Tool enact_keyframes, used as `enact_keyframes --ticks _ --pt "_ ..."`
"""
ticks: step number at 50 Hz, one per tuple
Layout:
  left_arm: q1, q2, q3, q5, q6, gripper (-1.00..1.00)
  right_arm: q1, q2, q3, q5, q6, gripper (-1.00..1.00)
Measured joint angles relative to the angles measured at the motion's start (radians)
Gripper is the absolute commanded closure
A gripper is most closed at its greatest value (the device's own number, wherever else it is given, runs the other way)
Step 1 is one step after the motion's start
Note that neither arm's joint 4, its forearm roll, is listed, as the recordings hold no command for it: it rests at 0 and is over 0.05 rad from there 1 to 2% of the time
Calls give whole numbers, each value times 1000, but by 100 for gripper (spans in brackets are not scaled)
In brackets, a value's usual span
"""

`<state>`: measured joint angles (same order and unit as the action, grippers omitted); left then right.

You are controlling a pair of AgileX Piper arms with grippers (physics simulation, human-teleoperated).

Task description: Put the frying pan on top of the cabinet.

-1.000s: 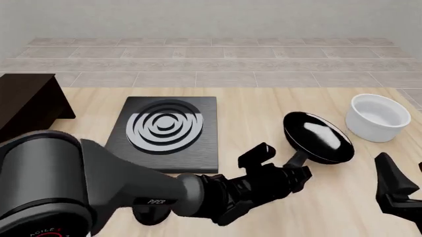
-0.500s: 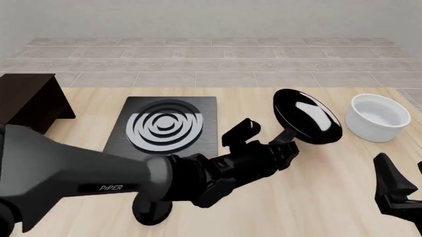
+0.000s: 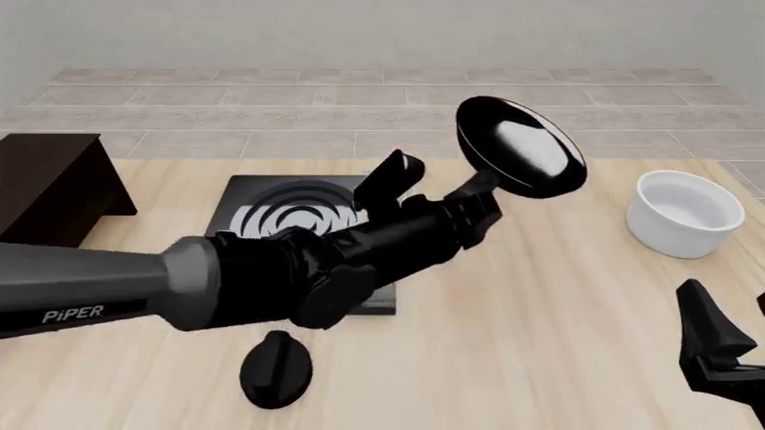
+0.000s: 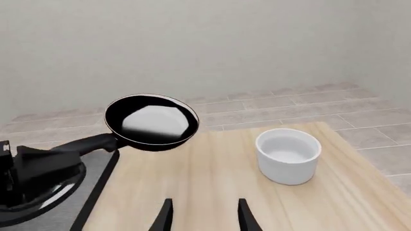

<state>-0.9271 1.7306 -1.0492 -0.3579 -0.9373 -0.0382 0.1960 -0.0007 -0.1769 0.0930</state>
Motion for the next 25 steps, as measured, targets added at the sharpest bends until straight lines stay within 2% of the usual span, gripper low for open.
enact_keyframes --ticks 25 --pt "174 -252 69 61 73 100 6 -23 -7 31 -7 -100"
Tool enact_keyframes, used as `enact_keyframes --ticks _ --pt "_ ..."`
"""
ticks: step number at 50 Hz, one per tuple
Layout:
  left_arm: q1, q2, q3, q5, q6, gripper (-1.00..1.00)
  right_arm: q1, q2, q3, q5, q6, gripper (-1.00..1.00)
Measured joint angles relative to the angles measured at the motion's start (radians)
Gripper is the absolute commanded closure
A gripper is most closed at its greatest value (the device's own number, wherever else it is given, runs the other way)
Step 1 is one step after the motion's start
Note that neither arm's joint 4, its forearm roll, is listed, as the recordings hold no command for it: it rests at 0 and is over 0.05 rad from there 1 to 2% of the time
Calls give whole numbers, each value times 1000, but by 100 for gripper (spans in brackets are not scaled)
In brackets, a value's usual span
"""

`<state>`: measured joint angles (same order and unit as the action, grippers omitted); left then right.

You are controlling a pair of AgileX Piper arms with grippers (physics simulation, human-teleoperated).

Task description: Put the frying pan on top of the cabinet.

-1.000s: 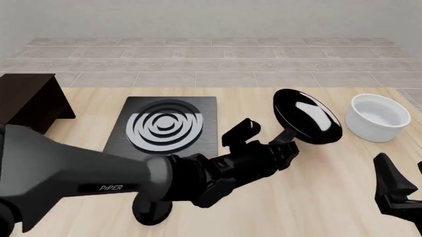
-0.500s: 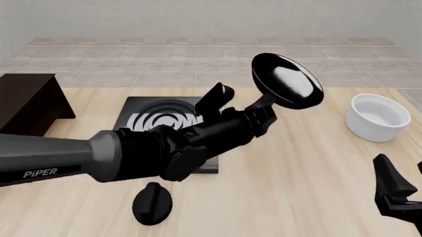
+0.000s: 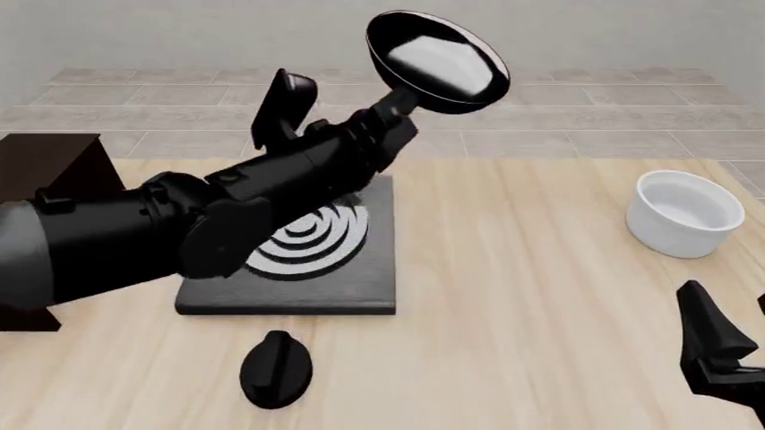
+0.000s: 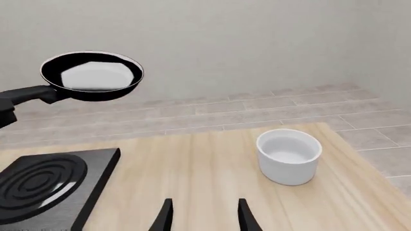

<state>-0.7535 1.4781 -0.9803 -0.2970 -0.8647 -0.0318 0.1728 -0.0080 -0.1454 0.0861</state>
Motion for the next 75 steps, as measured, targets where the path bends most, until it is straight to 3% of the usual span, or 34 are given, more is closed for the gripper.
enact_keyframes --ticks 20,75 --pt "131 -189 70 35 7 100 5 -45 6 40 -6 -100" --pt "683 -768 388 76 4 100 9 -71 7 66 -19 -100"
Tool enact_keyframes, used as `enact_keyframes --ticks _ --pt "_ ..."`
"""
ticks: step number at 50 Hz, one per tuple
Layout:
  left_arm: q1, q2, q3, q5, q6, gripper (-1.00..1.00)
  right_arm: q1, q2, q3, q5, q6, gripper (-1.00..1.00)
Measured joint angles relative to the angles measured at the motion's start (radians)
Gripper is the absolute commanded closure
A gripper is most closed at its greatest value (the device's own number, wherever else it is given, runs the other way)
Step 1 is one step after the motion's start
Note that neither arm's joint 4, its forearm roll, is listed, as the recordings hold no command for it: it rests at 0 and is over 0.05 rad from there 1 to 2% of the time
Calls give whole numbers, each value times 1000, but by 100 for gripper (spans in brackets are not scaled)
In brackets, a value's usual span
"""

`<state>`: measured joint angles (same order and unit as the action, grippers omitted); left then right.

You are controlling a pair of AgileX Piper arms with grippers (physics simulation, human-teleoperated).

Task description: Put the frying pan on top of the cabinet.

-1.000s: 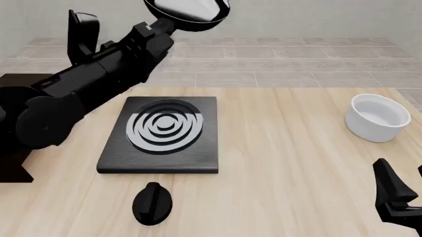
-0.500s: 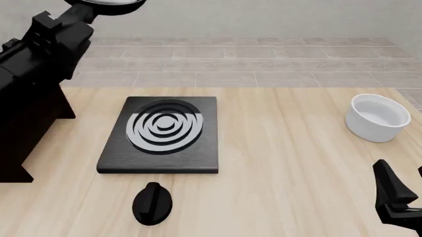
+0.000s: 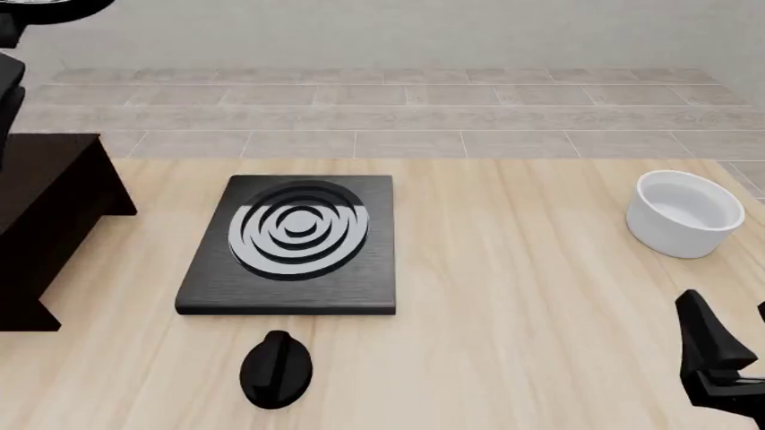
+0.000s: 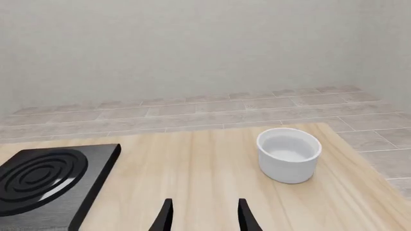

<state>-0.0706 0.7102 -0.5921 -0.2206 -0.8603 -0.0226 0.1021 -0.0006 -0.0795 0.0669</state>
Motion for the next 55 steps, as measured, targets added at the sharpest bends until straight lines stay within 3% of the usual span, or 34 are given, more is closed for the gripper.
enact_keyframes --ticks 32,55 --pt "179 -162 120 27 -47 100 3 0 0 0 -3 -100" --pt "249 -207 183 19 -77 100 3 1 0 0 -2 -100"
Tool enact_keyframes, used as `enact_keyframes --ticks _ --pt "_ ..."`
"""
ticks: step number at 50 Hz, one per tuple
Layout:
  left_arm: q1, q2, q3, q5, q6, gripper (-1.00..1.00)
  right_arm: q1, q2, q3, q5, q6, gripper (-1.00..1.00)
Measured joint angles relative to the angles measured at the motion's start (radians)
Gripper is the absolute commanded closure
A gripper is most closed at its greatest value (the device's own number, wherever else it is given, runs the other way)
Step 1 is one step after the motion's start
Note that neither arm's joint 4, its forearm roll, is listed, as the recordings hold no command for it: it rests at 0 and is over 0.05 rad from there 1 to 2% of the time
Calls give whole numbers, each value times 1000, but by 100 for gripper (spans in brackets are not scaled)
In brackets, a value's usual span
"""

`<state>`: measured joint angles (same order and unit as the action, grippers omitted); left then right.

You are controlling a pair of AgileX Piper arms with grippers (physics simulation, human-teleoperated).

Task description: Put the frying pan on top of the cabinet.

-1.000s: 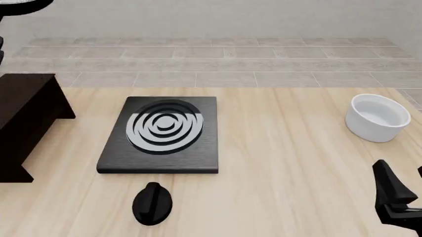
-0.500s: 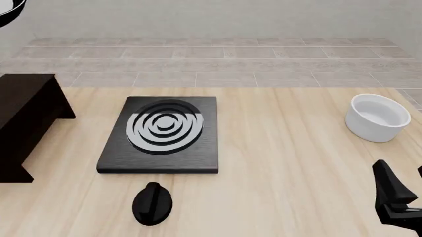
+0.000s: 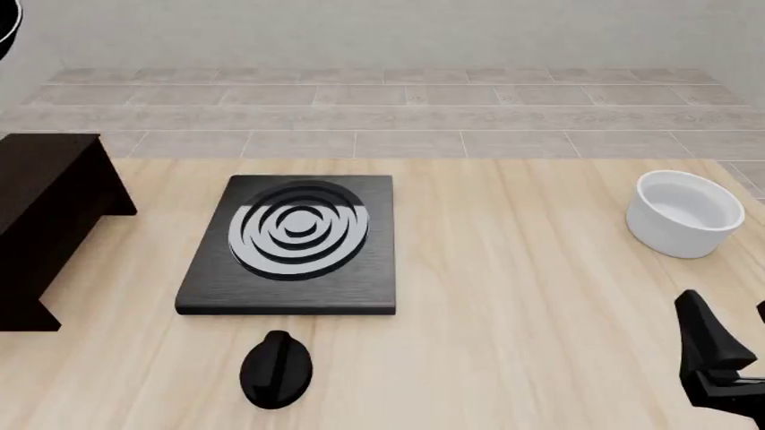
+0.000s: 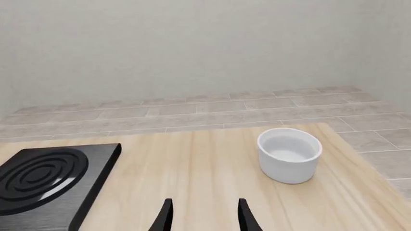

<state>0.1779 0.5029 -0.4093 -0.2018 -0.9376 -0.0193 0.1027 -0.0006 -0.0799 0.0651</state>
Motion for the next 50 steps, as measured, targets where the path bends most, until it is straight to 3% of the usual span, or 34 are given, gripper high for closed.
enact_keyframes --ticks 28,50 --pt "94 -22 60 -8 -38 100 2 3 0 -2 -2 -100" --pt "98 -2 94 -23 -48 100 1 1 0 -1 1 -100"
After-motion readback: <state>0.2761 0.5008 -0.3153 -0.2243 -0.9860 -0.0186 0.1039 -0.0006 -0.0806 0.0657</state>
